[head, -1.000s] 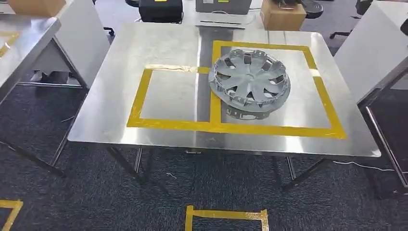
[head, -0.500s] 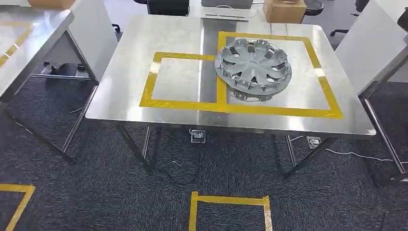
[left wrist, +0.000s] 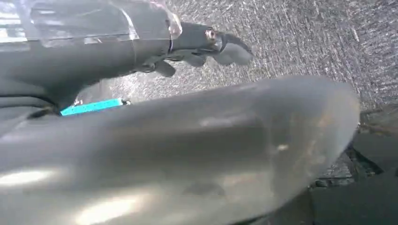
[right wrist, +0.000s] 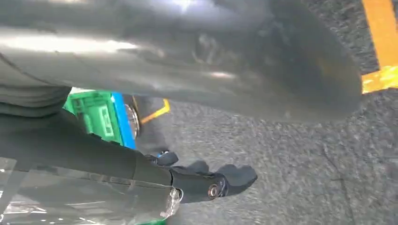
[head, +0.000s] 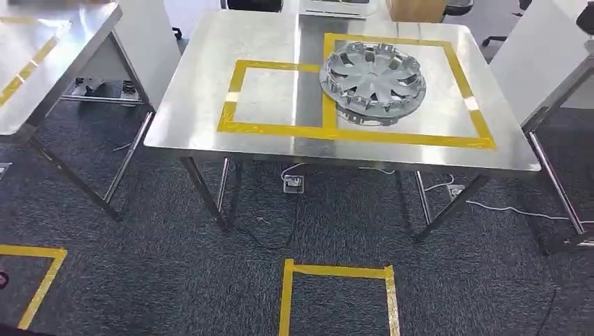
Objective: Take the parts from the cabinet and place them on the table.
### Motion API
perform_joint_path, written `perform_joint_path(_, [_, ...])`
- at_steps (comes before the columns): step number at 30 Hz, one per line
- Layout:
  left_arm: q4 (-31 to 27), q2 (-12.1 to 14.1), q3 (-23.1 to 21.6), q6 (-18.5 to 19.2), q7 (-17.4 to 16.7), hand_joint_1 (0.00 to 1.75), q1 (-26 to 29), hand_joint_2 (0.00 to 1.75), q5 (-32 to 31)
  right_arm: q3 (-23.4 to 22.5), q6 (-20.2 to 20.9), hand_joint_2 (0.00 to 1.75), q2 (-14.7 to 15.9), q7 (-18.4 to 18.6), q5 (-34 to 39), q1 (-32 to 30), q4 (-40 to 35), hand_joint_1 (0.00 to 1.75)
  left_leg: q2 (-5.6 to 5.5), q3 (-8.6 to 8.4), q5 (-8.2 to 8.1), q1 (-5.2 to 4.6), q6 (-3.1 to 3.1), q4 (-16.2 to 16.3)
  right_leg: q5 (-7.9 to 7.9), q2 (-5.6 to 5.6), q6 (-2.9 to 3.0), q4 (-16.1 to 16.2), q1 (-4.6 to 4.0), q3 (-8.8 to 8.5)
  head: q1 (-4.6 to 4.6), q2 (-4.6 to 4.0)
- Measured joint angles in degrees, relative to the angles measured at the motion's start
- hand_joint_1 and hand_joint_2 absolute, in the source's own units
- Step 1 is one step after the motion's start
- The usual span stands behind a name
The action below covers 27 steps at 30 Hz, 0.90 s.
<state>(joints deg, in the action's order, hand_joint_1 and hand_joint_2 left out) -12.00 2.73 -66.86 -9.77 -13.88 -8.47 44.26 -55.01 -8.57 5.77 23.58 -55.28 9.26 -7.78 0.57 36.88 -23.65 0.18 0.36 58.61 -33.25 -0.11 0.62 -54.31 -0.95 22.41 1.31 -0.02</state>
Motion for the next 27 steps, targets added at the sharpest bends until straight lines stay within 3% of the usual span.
perform_joint_path(1, [0.0, 0.0, 0.0, 0.0, 0.0, 0.00, 0.1, 0.00, 0.0, 0.0, 0.0, 0.00, 0.0, 0.0, 0.0, -0.1, 0.0, 0.00, 0.05, -0.05, 0.68, -0.01, -0.42, -0.3, 0.77, -0.02, 0.20, 0.2, -0.17, 0.23, 0.00, 0.00])
perform_joint_path(2, [0.0, 0.3, 0.0, 0.0, 0.0, 0.00, 0.1, 0.00, 0.0, 0.0, 0.0, 0.00, -0.2, 0.0, 0.0, -0.2, 0.1, 0.00, -0.02, 0.38, -0.01, 0.03, -0.59, 0.1, 2.10, -0.39, 0.41, 1.1, 0.52, 0.73, -0.02, 0.00])
perform_joint_path(4, [0.0, 0.5, 0.0, 0.0, -0.1, 0.00, 0.2, 0.00, 0.0, 0.0, 0.1, 0.00, -0.5, 0.0, 0.0, -0.2, 0.1, 0.00, -0.55, 1.87, -6.74, 0.11, -0.94, 4.0, 3.45, -0.50, 1.03, 1.0, 0.39, 2.61, -0.48, 0.00])
perform_joint_path(5, [0.0, 0.6, 0.0, 0.0, -0.1, 0.00, 0.2, 0.00, -0.1, 0.0, 0.2, 0.00, -0.7, 0.0, 0.0, -0.3, 0.2, 0.00, -0.66, 2.71, -10.81, 0.23, -1.26, 8.4, 4.25, -0.53, 0.92, 0.8, 0.36, 3.76, -0.57, 0.00])
perform_joint_path(6, [0.0, 0.7, 0.0, 0.0, -0.3, 0.00, 0.2, 0.00, -0.1, 0.0, 0.2, 0.00, -1.0, 0.1, 0.0, -0.3, 0.2, 0.00, -0.66, 3.38, -13.05, 0.29, -1.55, 12.6, 4.97, -0.62, 0.93, 0.7, 0.29, 4.86, -0.57, 0.00])
perform_joint_path(7, [0.0, 0.8, 0.0, 0.1, -0.7, 0.00, 0.2, 0.00, -0.2, 0.0, 0.6, 0.00, -1.2, 0.1, -0.2, -0.3, 0.3, 0.00, -0.66, 3.63, -13.16, 0.29, -1.75, 15.7, 5.62, -0.72, 0.89, 0.3, 0.29, 5.92, -0.59, 0.00])
perform_joint_path(9, [0.0, 1.0, 0.0, 0.2, -1.3, 0.00, 0.2, 0.00, -0.5, 0.0, 1.2, 0.00, -1.9, 0.1, -0.5, -0.3, 0.3, 0.00, -0.62, 1.84, -8.81, 0.36, -2.04, 16.6, 6.67, -0.82, 0.62, -0.8, 0.37, 8.52, -0.63, 0.00])
perform_joint_path(10, [0.0, 1.1, 0.0, 0.2, -1.6, 0.00, 0.2, 0.00, -0.7, 0.1, 1.2, 0.00, -2.3, 0.2, -0.7, -0.3, 0.3, 0.00, -0.59, -0.90, -6.25, 0.46, -2.18, 14.1, 7.07, -0.87, 0.38, -1.7, 0.47, 10.01, -0.65, 0.00])
perform_joint_path(11, [0.0, 1.2, 0.0, 0.3, -1.6, 0.00, 0.1, 0.00, -0.8, 0.3, 1.4, 0.00, -2.7, 0.3, -1.2, -0.3, 0.3, 0.00, -0.56, -4.20, -5.74, 0.53, -2.20, 10.2, 7.32, -0.85, 0.12, -2.5, 0.54, 11.13, -0.65, 0.00])
perform_joint_path(12, [0.0, 1.2, 0.0, 0.3, -1.6, 0.00, 0.0, 0.00, -1.0, 0.6, 1.4, 0.00, -3.0, 0.4, -1.4, -0.3, 0.3, 0.00, -0.55, -8.14, -7.91, 0.67, -2.14, 5.1, 7.46, -0.86, -0.12, -3.4, 0.55, 11.93, -0.74, 0.00])
perform_joint_path(13, [0.0, 1.2, 0.0, 0.3, -1.5, 0.00, -0.1, 0.00, -1.1, 0.9, 1.5, 0.00, -3.4, 0.6, -1.8, -0.4, 0.4, 0.00, -0.63, -10.72, -9.62, 0.50, -1.94, 0.8, 7.51, -0.85, -0.28, -4.3, 0.31, 12.57, -0.99, 0.00])
perform_joint_path(15, [0.0, 1.2, -0.1, 0.5, -1.5, 0.00, -0.3, 0.00, -1.1, 1.3, 1.5, 0.00, -3.8, 0.7, -2.1, -0.3, 0.4, 0.00, -0.75, -10.47, -10.65, 0.30, -0.81, -0.4, 8.55, -0.85, -1.04, -4.5, 0.33, 13.17, -0.77, 0.00])
perform_joint_path(17, [0.0, 0.9, -0.1, 0.8, -1.5, 0.00, 0.0, 0.00, -1.2, 1.9, 1.6, 0.00, -4.0, 0.9, -2.9, -0.5, 0.4, 0.00, -0.61, -9.58, -9.56, 0.55, 0.42, -0.6, 9.06, -0.64, -1.54, -4.4, 0.45, 13.58, -0.81, 0.00])
perform_joint_path(18, [0.0, 0.8, -0.1, 0.9, -1.6, 0.00, 0.1, 0.00, -1.2, 2.4, 1.7, 0.00, -4.2, 1.0, -3.2, -0.8, 0.4, 0.00, -0.57, -9.07, -8.95, 0.56, 0.83, -0.6, 6.81, -0.44, -2.14, -5.3, 0.58, 13.94, -0.70, 0.00])
perform_joint_path(19, [-0.1, 0.5, -0.1, 1.0, -1.6, 0.00, 0.1, 0.00, -1.2, 2.6, 1.8, 0.00, -4.2, 1.4, -3.6, -1.1, 0.4, 0.00, -0.65, -8.35, -8.27, 0.53, 1.25, -0.6, 3.00, -0.40, -2.59, -8.1, 0.80, 14.44, -0.61, 0.00])
perform_joint_path(21, [-0.1, -0.1, -0.1, 1.0, -1.6, 0.00, 0.1, 0.00, -1.2, 2.8, 2.1, 0.00, -4.2, 2.1, -3.9, -0.9, 0.4, 0.00, -0.71, -6.83, -7.04, 0.40, 1.42, -0.5, -3.10, -0.41, -3.04, -16.0, 0.97, 15.65, -0.53, 0.00])
perform_joint_path(22, [-0.1, -0.3, -0.1, 1.0, -1.5, 0.00, 0.2, 0.00, -1.2, 2.8, 2.1, 0.00, -4.2, 2.2, -4.0, -0.8, 0.4, 0.00, -0.69, -6.10, -6.47, 0.33, 1.40, -0.5, -4.22, -0.40, -3.08, -18.9, 0.96, 15.82, -0.53, 0.00])
perform_joint_path(23, [-0.1, -0.5, -0.1, 1.0, -1.5, 0.00, 0.2, 0.00, -1.2, 2.9, 2.0, 0.00, -4.0, 2.2, -4.0, -0.7, 0.4, 0.00, -0.63, -5.14, -5.75, 0.26, 1.35, -0.4, -3.49, -0.39, -3.01, -20.5, 0.95, 15.26, -0.53, 0.00])
perform_joint_path(24, [-0.1, -0.6, -0.1, 1.0, -1.4, 0.00, 0.2, 0.00, -1.2, 2.9, 1.9, 0.00, -4.0, 2.1, -3.9, -0.7, 0.4, 0.00, -0.61, -4.37, -5.19, 0.19, 1.31, -0.4, -1.52, -0.37, -2.75, -19.5, 0.90, 13.76, -0.53, 0.00])
perform_joint_path(26, [-0.1, -0.9, -0.1, 0.8, -0.7, 0.00, 0.2, 0.00, -1.3, 2.9, 1.7, 0.00, -3.7, 1.1, -3.6, -0.6, 0.4, 0.00, -0.64, -3.18, -4.32, -0.03, 1.21, -0.5, 2.45, -0.20, -1.82, -11.9, 0.71, 8.43, -0.53, 0.00])
perform_joint_path(27, [-0.1, -1.2, -0.1, 0.5, -0.2, 0.00, 0.2, 0.00, -1.3, 2.9, 1.6, 0.00, -3.5, 0.5, -3.5, -0.5, 0.4, 0.00, -0.59, -2.88, -3.90, 0.00, 1.17, -0.5, 2.92, -0.07, -1.05, -6.8, 0.50, 5.15, -0.50, 0.00])
